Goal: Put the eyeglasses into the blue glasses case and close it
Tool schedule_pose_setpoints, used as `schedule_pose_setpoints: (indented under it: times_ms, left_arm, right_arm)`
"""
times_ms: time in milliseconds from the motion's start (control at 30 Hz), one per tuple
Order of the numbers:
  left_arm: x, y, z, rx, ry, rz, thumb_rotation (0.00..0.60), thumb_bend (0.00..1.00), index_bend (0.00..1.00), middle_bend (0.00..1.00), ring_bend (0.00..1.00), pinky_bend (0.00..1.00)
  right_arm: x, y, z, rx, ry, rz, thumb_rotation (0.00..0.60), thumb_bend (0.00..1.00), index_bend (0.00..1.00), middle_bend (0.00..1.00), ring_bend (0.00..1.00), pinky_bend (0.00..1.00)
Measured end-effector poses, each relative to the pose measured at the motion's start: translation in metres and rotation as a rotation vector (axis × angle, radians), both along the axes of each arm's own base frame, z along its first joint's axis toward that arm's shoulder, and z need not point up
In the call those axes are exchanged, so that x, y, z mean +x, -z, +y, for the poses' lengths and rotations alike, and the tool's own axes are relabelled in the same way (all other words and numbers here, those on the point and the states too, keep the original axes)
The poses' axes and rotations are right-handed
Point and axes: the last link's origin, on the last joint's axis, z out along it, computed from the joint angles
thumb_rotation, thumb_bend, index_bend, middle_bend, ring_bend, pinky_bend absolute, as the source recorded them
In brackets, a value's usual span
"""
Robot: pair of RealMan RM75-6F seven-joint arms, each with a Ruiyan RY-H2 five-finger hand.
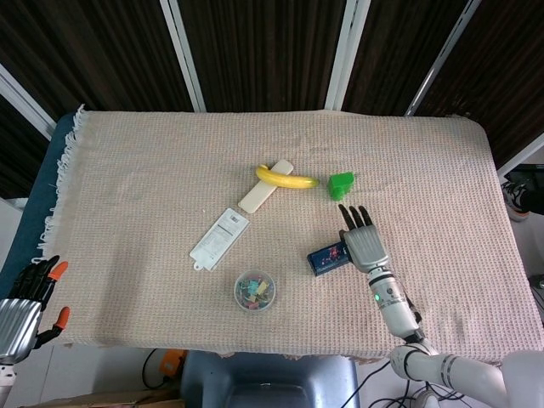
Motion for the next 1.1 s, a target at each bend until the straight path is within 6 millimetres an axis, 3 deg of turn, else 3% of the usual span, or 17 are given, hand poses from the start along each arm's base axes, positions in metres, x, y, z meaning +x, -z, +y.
schedule_pose_setpoints:
  times_ms: [167,333,667,900,1100]
  left_arm:
    - [0.000,0.000,0.000,0.001,0.001,0.000,0.600,0.43,0.00,0.00,0.00,0.09]
    - [0.000,-0.001,0.000,0.001,0.000,-0.001,0.600,0.43,0.00,0.00,0.00,0.09]
    - [0.000,-0.001,-0.001,0.004,0.001,-0.005,0.600,0.43,0.00,0.00,0.00,0.09]
    - [0.001,0.001,0.000,-0.004,0.002,0.001,0.600,0.43,0.00,0.00,0.00,0.08]
    - [0.001,0.003,0.001,-0.008,0.003,0.006,0.600,0.43,0.00,0.00,0.00,0.09]
  right_arm:
    - [0.000,0.002,-0.006,-0.007,0.003,0.010,0.600,0.65,0.52,0.10,0.00,0.00]
    - [0.001,0.001,-0.013,-0.040,-0.003,0.019,0.600,0.56,0.45,0.10,0.00,0.00]
    - [0.002,-0.016,-0.007,-0.035,-0.039,-0.008,0.600,0.37,0.40,0.06,0.00,0.00]
    - [-0.001,-0.040,0.007,0.037,-0.071,0.027,0.600,0.36,0.38,0.02,0.00,0.00]
    - [-0.002,-0.039,0.011,0.122,-0.063,0.078,0.600,0.35,0.36,0.00,0.00,0.00]
